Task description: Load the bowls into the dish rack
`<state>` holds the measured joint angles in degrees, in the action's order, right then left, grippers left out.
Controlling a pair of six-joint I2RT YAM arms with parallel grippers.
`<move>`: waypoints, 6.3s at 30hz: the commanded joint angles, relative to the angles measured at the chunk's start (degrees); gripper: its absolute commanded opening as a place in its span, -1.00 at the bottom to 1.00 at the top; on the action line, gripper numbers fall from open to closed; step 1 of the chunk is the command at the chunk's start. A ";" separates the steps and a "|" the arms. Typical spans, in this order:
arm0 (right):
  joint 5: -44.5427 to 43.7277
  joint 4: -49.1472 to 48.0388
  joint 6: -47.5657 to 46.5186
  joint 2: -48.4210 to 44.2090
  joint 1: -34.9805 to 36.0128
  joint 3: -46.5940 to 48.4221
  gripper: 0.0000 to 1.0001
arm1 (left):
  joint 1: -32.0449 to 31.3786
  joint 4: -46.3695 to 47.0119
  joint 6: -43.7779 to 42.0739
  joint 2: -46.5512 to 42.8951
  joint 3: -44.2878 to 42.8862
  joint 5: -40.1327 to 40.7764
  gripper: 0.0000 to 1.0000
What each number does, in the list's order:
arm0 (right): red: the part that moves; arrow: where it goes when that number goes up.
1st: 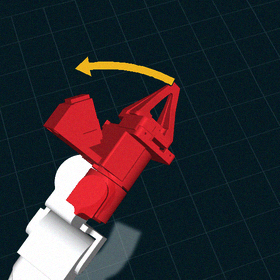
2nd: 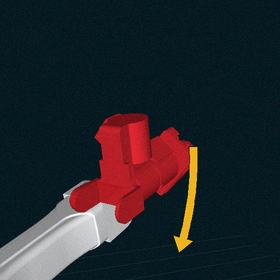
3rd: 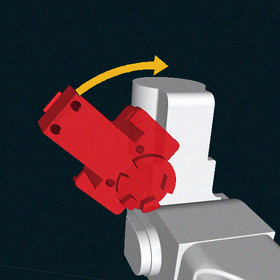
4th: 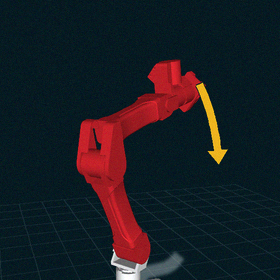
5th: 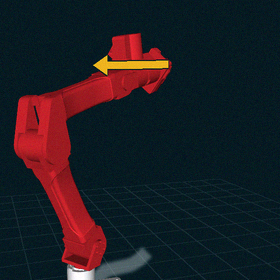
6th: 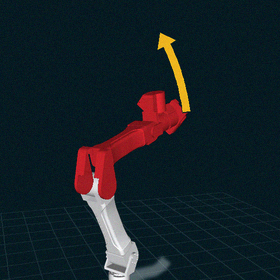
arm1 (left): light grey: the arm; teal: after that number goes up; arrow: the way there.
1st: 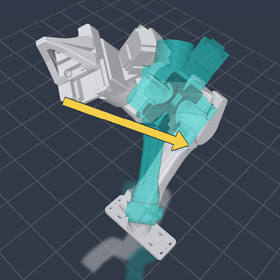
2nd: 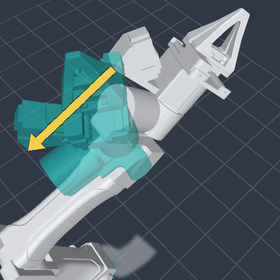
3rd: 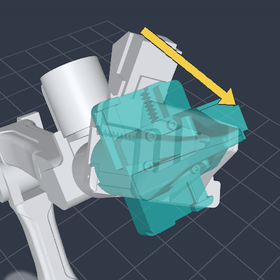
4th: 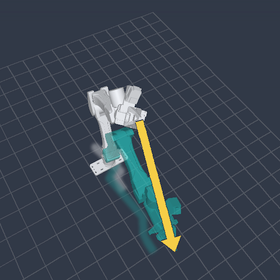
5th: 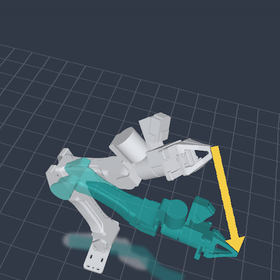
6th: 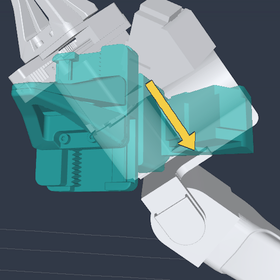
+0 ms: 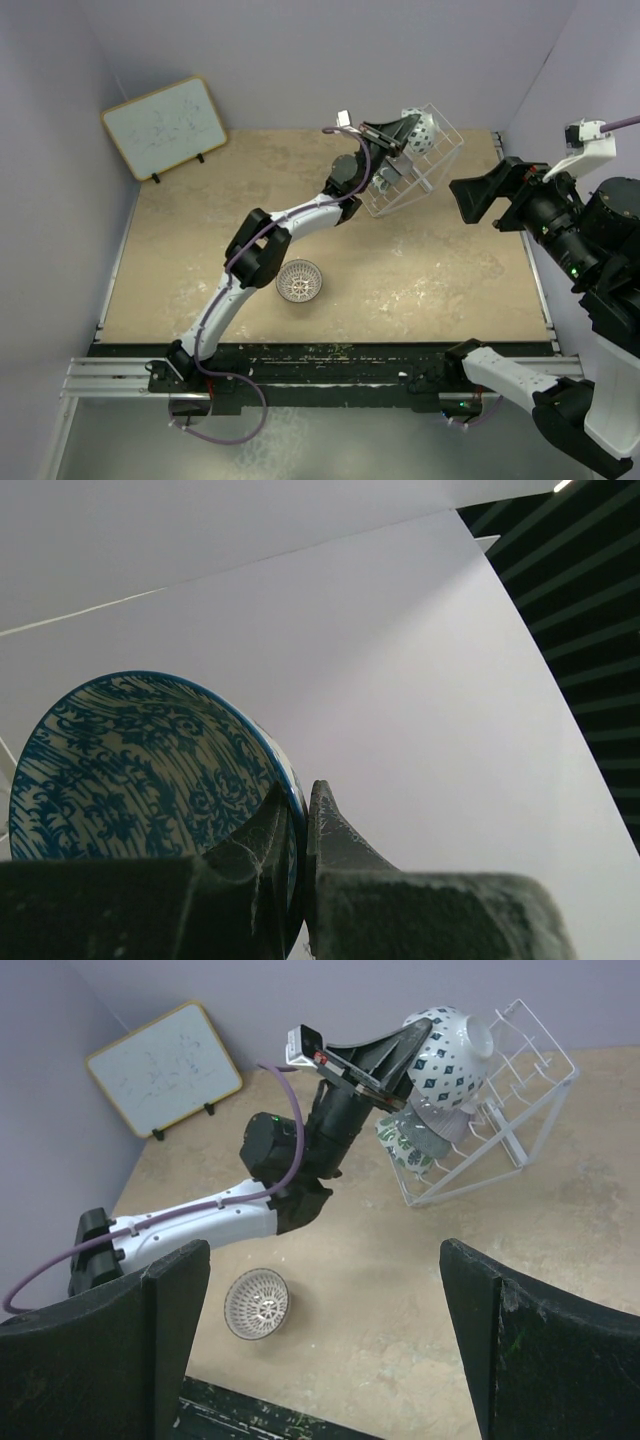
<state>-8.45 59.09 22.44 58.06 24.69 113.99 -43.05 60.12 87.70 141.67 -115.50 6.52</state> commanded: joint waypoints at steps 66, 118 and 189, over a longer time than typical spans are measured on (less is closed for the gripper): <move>0.64 -0.56 -2.88 -1.59 -0.23 -3.21 1.00 | 1.71 -5.77 4.54 9.21 -8.90 10.31 -0.73; 2.41 -1.95 -1.78 -3.01 -0.25 -4.38 0.99 | 6.29 -36.85 -7.53 -14.59 10.58 2.48 0.88; 3.88 -4.26 2.18 -6.29 -0.23 -10.66 0.98 | -23.49 -83.47 -37.96 -43.88 58.25 34.52 -0.07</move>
<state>-3.75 56.66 24.23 52.29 24.69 103.46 -66.41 -22.22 48.90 96.79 -56.36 38.11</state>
